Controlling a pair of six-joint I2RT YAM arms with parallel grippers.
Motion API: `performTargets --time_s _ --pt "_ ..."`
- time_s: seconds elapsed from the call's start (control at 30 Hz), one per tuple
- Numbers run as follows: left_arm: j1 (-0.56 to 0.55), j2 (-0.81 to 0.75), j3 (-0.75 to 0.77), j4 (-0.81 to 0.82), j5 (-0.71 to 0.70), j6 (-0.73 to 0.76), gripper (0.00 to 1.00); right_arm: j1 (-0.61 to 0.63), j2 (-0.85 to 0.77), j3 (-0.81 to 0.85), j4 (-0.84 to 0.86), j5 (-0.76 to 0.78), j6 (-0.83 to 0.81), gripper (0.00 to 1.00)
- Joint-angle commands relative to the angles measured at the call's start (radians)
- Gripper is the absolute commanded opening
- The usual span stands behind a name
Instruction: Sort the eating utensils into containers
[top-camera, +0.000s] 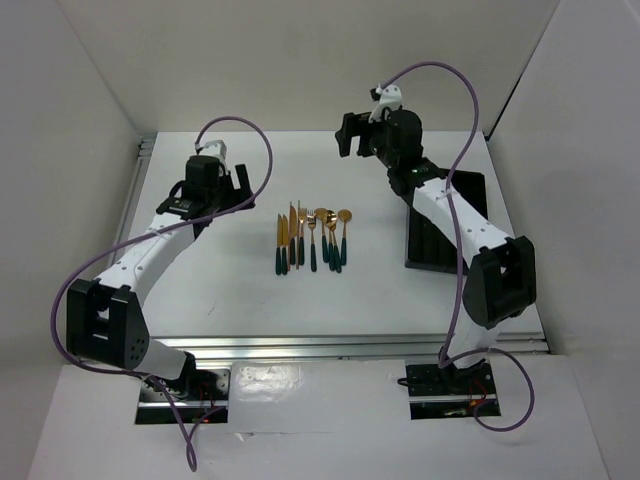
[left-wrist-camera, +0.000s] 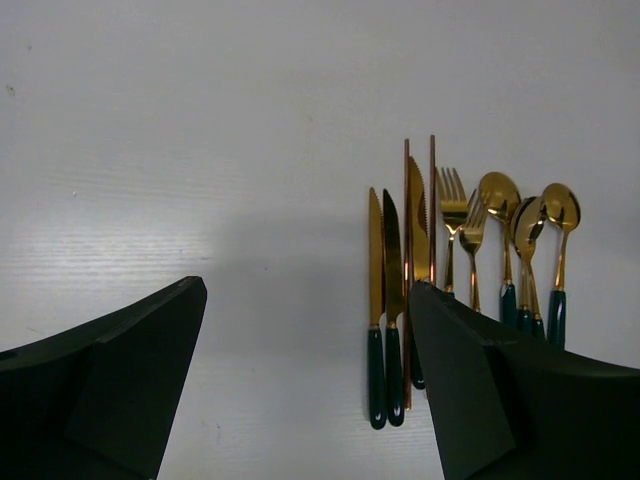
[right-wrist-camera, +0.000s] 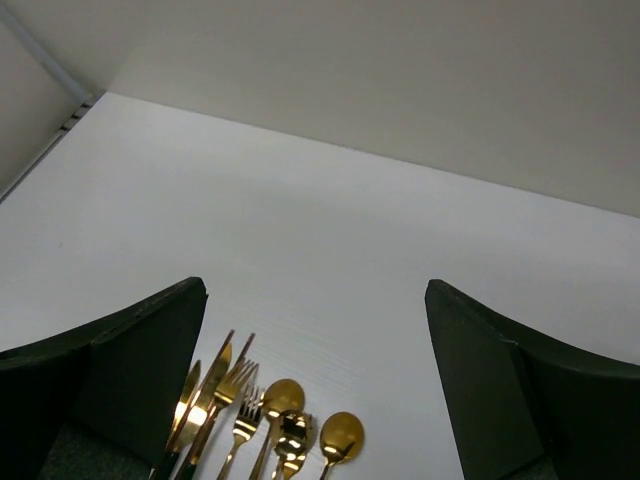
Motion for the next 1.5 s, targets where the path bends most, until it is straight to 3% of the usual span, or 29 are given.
performTargets --time_s 0.0,0.13,0.47,0.63,0.77,1.27,1.47 --pt "-0.004 -0.047 -0.031 0.017 -0.060 -0.010 0.97 0.038 0.037 0.032 -0.034 -0.088 0.054 0.98" --pt "-0.004 -0.056 -0.083 0.067 -0.082 -0.010 0.99 0.085 0.092 -0.015 -0.055 -0.088 0.091 0.92" --pt "0.060 -0.021 -0.150 0.109 -0.059 -0.033 0.99 0.127 0.173 -0.095 -0.130 -0.113 0.212 0.65" --pt "0.069 -0.012 -0.177 0.156 -0.050 -0.033 0.99 0.228 0.221 -0.057 -0.179 -0.001 0.202 0.62" --pt "0.079 -0.003 -0.200 0.179 -0.014 -0.042 0.99 0.237 0.272 -0.028 -0.236 0.036 0.223 0.56" --pt "0.088 0.045 -0.209 0.188 -0.042 -0.042 0.99 0.237 0.359 -0.028 -0.218 -0.039 0.263 0.41" --pt "0.088 0.054 -0.200 0.178 -0.042 -0.042 0.99 0.246 0.390 -0.018 -0.218 -0.039 0.272 0.41"
